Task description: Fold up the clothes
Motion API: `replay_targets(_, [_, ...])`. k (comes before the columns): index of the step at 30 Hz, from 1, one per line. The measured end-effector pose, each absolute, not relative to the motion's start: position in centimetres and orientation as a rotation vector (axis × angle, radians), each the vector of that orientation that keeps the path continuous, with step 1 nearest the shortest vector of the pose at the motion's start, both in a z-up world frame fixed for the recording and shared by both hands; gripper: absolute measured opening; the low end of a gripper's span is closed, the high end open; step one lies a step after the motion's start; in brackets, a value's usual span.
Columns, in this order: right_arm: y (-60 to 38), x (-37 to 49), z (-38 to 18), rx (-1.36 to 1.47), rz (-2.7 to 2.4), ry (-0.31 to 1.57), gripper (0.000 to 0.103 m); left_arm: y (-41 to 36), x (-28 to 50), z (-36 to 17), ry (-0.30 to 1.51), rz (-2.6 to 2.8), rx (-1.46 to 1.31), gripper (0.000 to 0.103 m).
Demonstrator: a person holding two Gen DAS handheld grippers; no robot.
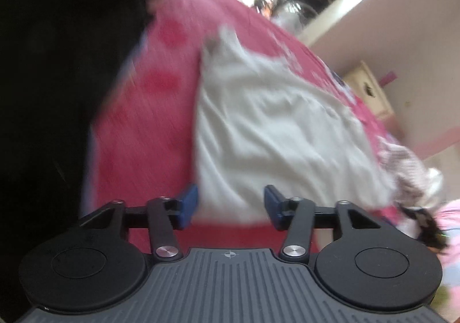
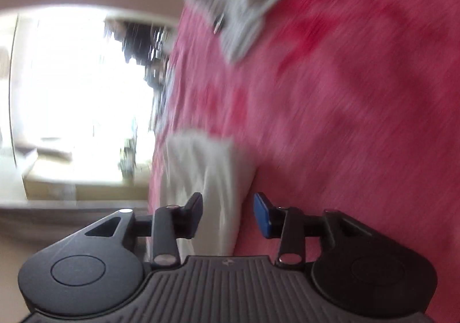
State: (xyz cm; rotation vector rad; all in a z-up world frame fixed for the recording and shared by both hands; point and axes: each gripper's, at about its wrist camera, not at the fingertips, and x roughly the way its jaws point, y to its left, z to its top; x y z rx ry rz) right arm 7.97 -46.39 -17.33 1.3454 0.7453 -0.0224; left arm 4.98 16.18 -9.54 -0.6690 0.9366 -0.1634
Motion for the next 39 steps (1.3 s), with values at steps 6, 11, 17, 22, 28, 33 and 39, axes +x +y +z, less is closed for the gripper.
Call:
replay_targets(6, [-43.3,10.8,-17.5,1.278,0.024,0.824,0.047,16.1,5.5,-11.8,0.912,-0.140,-0.858,0.066])
replay_targets(11, [-43.9,10.9,-17.4,1.339,-0.002,0.810,0.046,17.7,3.1,-10.3,0.955,-0.131,-0.858,0.065])
replay_targets(17, [-44.1,11.2,-18.5,1.335,0.005,0.799,0.046,14.7,2.7,-12.4,1.016,-0.199,-0.859,0.066])
replay_targets(22, [-44.3,11.7,-18.4,1.336,-0.002,0.808,0.046,14.5,4.4,-12.7,0.920,-0.157,-0.909,0.068])
replay_targets(28, [-44.7,12.3,-18.4,1.328,-0.004,0.789,0.044,16.3,5.7,-13.2,0.860,-0.093,-1.012,0.061])
replay_targets(33, [-44.7,13.5,-18.7,1.277,-0.021,0.765,0.033,16.2,6.5,-13.8,0.832,-0.032,-1.027,0.037])
replay_targets(39, [-44.1,13.0,-17.8,1.193,-0.061,0.709,0.012,16.7,6.9,-13.7,0.808,0.010,-1.046,0.009])
